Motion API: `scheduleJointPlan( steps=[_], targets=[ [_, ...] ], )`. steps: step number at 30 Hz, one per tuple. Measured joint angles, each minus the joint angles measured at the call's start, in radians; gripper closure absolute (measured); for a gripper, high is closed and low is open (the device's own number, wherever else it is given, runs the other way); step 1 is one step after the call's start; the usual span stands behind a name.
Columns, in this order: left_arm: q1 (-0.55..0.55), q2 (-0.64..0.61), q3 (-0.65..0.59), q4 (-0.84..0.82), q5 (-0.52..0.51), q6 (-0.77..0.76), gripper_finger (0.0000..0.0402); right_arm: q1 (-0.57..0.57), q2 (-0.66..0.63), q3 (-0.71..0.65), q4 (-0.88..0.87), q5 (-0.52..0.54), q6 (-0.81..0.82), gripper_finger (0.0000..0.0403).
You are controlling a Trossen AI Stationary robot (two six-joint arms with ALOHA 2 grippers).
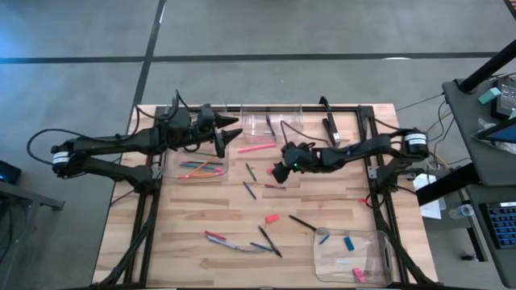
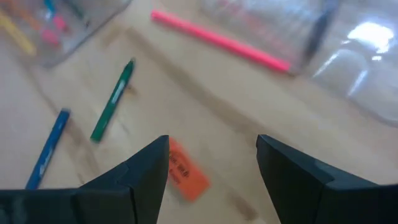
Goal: Sort crayons/erasers/pens/pencils in bins
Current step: Put the orange eraser into the bottom right transparent bin
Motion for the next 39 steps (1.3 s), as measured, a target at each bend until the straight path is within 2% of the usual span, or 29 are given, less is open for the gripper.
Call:
scheduleJointPlan(
  steps=[4, 9, 12, 19, 26, 39],
  targets=[
    [0.002, 0.001, 0.000, 0.004, 0.002, 0.000, 0.0198, 0.000, 0.075, 0.000, 0.053, -0.061, -0.013, 0.0174],
    [0.003, 0.000, 0.000, 0.004, 0.002, 0.000, 0.0198, -0.013, 0.138, 0.003, 0.054, -0.042, 0.059, 0.0174],
    [0.003, 0.001, 0.000, 0.003, 0.004, 0.000, 0.0198, -0.014, 0.155, 0.005, 0.070, -0.036, 0.048, 0.0174],
    [0.022, 0.001, 0.000, -0.002, 0.033, 0.005, 0.0198, -0.012, 0.142, 0.004, 0.074, -0.056, 0.041, 0.0175],
    [0.029, 0.001, 0.000, -0.005, 0.064, 0.004, 0.0198, -0.011, 0.094, 0.004, 0.130, -0.084, -0.035, 0.0175],
    [0.029, 0.001, 0.000, -0.058, 0.066, 0.003, 0.0198, -0.011, 0.163, 0.003, 0.114, -0.084, -0.104, 0.0175]
  ],
)
